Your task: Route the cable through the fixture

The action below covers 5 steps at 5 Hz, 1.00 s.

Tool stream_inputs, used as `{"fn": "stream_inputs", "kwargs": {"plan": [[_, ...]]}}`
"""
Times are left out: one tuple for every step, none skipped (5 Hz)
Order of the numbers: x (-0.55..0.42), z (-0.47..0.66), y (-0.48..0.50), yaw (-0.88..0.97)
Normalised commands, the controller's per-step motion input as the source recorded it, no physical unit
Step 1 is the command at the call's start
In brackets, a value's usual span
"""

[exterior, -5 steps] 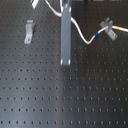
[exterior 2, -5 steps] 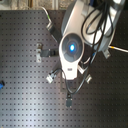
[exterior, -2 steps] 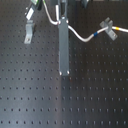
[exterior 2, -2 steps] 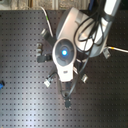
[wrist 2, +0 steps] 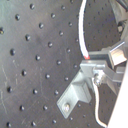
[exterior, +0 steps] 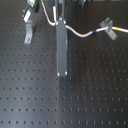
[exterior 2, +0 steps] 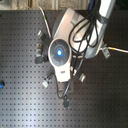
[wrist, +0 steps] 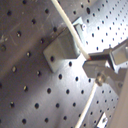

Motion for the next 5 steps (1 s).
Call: {"fn": "stream_inputs", "kwargs": {"plan": [[-0.029, 0.2, 0.141, 0.2], [-0.173, 0.35, 0.047, 0.03], [-0.152, 0.39, 0.029, 0.0], [-0.178, 0.17, 0.205, 0.0], [-0.014, -0.01, 0.353, 0.13]]}}
